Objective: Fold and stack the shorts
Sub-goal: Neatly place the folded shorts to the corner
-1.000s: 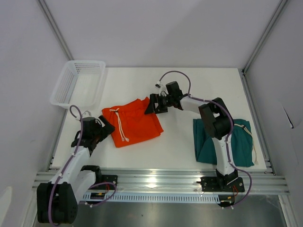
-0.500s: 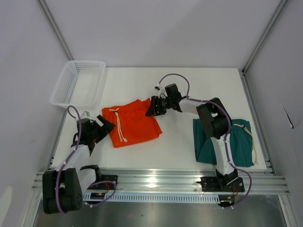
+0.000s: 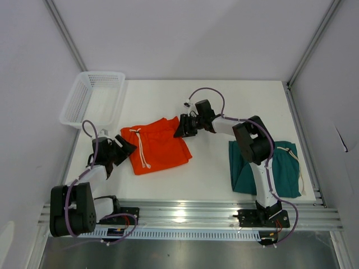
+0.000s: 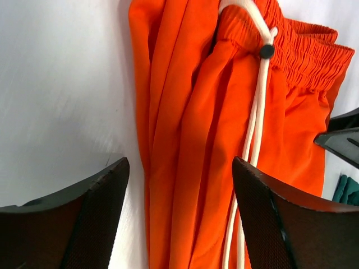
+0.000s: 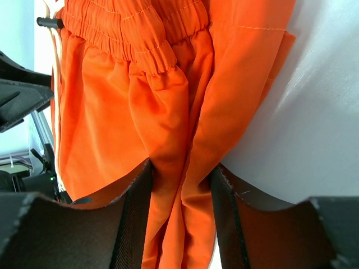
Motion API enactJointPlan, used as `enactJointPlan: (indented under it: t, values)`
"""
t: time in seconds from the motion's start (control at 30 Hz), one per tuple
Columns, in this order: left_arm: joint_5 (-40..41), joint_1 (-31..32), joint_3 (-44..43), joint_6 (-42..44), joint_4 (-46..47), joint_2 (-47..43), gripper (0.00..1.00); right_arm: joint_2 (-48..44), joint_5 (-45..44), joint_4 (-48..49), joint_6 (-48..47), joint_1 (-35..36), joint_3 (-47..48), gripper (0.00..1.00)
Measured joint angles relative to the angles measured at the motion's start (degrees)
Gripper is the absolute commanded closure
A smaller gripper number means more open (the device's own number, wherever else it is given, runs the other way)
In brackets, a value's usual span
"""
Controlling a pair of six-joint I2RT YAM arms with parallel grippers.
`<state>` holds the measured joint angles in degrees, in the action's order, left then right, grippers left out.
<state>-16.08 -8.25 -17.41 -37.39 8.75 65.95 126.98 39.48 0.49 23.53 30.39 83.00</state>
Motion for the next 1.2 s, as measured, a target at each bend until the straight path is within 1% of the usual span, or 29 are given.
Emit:
enactJointPlan:
  t: [0.03,0.1,0.2,0.23,0.3,0.33,0.4,0.43,0.5,0.53,0.6,0.63,0.7,0.73,1.07,1.2]
  values:
    - [0.0,0.0,-0.5,0.0,0.3,0.9,0.25,0.0,-0.1,0.0,0.0,0.0,0.0,0.56]
    - [0.0,0.0,-1.2,-0.1,1.1,2.4,0.28,0.0,-0.5,-0.2,0.0,0.1,0.0,0.58]
    - [-0.1,0.0,-1.4,-0.2,2.2,3.7,0.38,0.1,-1.0,-0.3,0.1,0.2,0.0,0.62]
    - [-0.1,-0.1,-1.4,-0.1,2.5,4.0,0.45,0.1,-1.1,-0.3,0.2,0.2,0.0,0.64]
    - [-0.3,-0.1,-1.4,-0.1,2.7,4.9,0.51,0.3,-1.1,-0.2,0.4,0.2,0.0,0.67]
    - [-0.7,-0.1,-1.4,-0.1,3.0,5.4,0.58,0.5,-1.1,-0.2,0.5,0.3,0.0,0.7]
    - [-0.9,-0.1,-1.4,0.2,3.5,6.4,0.63,0.6,-1.3,-0.2,0.8,0.4,0.0,0.75]
    - [-1.0,0.0,-1.4,0.1,3.7,6.9,0.67,0.7,-1.4,-0.2,0.9,0.5,0.0,0.83]
    - [-1.1,0.3,-1.6,0.3,4.0,7.7,0.72,0.8,-2.1,-0.3,1.0,0.8,0.1,0.88]
    - [-1.0,0.4,-1.7,0.4,4.0,7.9,0.77,0.9,-2.4,-0.4,1.3,1.0,0.1,0.94]
    - [-0.6,1.0,-1.8,0.4,3.9,8.1,0.85,0.9,-3.3,-0.7,1.5,1.3,0.1,1.0]
    - [-0.4,1.4,-1.9,0.5,3.7,8.1,0.92,0.9,-3.8,-0.9,1.7,1.4,0.2,1.0]
    - [0.9,2.9,-2.6,0.7,3.0,8.3,0.98,0.4,-5.4,-2.1,1.8,1.7,0.4,1.0]
    - [1.6,3.9,-3.2,1.0,2.3,8.5,1.0,0.0,-6.7,-2.9,1.7,2.0,0.4,1.0]
    - [10.9,17.6,-10.4,1.4,-3.0,11.6,1.0,-7.3,-23.4,-17.8,-1.2,2.8,0.3,1.0]
    - [14.9,23.6,-12.8,0.7,-5.5,11.8,1.0,-11.0,-27.8,-21.1,-1.4,1.8,-2.0,1.0]
